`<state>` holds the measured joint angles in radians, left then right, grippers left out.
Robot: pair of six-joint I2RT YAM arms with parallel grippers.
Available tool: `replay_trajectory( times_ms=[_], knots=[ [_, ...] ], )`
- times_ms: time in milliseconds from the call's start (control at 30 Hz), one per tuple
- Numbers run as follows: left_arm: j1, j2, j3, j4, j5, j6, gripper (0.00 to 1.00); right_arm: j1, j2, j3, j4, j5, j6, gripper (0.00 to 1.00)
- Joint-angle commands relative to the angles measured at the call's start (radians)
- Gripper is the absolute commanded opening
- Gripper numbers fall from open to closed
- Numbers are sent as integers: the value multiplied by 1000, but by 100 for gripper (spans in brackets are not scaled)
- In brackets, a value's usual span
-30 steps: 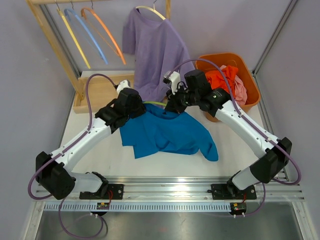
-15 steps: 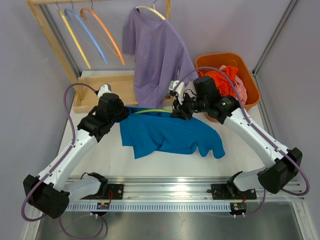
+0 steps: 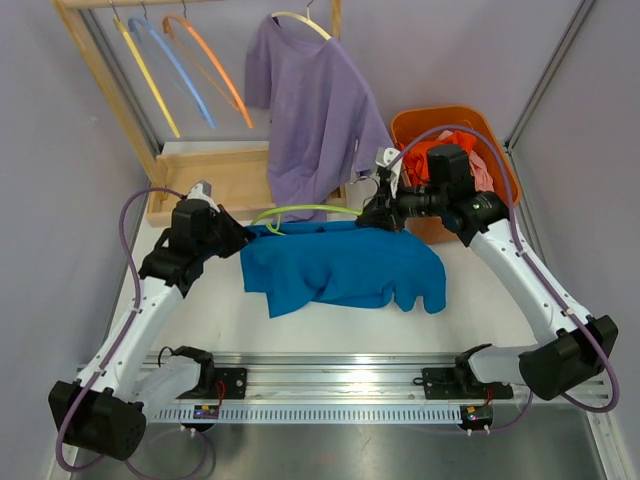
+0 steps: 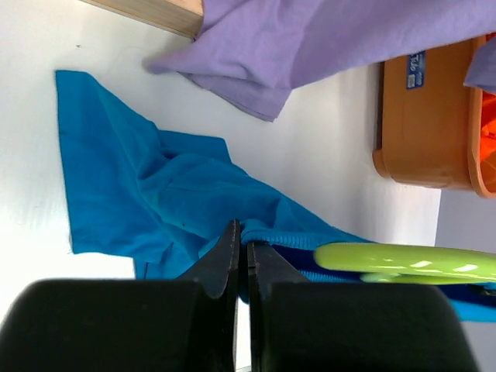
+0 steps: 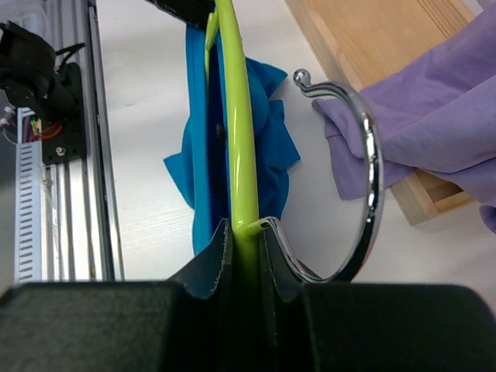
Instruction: Remove the t-shirt from the hanger
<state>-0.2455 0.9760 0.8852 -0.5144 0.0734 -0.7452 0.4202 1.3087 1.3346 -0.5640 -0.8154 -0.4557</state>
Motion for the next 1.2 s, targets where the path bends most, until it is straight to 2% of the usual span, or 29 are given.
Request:
replay_trajectory(
  times_ms=[0, 133, 233, 267, 300, 333, 400, 433, 467, 567, 700, 800, 867, 967, 1000, 1100, 1167],
  knots=[
    [130, -14, -52, -64, -259, 110, 0, -100, -104, 18, -50, -30, 53, 0],
    [130, -14, -60, -44, -215, 115, 0, -104, -98, 29, 7, -80, 133, 0],
    [130, -49, -87, 48, -134, 133, 0, -106, -66, 35, 48, -2, 212, 0],
    [130, -59, -95, 71, -79, 141, 5, -106, -57, 37, 52, 31, 225, 0],
    [130, -69, -110, 94, -26, 158, 12, -104, -34, 37, 56, 45, 250, 0],
    [130, -82, -115, 135, 9, 165, 28, -104, -20, 41, 52, 53, 255, 0],
    [130, -120, -126, 171, 119, 205, 46, -103, 4, 51, 43, 70, 258, 0],
    [130, -134, -135, 195, 156, 225, 62, -103, 26, 58, 36, 71, 252, 0],
    [130, -151, -137, 204, 222, 243, 71, -103, 35, 63, 35, 74, 247, 0],
    [130, -213, -129, 200, 311, 340, 85, -103, 64, 77, 23, 65, 209, 0],
    [130, -283, -89, 152, 407, 515, 94, -104, 116, 121, -40, 32, 108, 0],
    [130, -307, -43, 108, 436, 611, 98, -104, 156, 161, -85, 13, 56, 0],
    [130, -295, -2, 99, 474, 654, 99, -103, 173, 178, -135, -54, -12, 0],
    [129, -242, 38, 134, 570, 737, 99, -72, 208, 224, -288, -106, -214, 0],
    [126, -225, 56, 154, 597, 776, 99, -52, 213, 232, -328, -116, -333, 0],
    [86, -160, 95, 224, 676, 848, 99, -3, 210, 245, -468, -131, -548, 0],
    [23, -82, 133, 214, 727, 886, 99, 18, 208, 258, -520, -140, -647, 0]
  ],
)
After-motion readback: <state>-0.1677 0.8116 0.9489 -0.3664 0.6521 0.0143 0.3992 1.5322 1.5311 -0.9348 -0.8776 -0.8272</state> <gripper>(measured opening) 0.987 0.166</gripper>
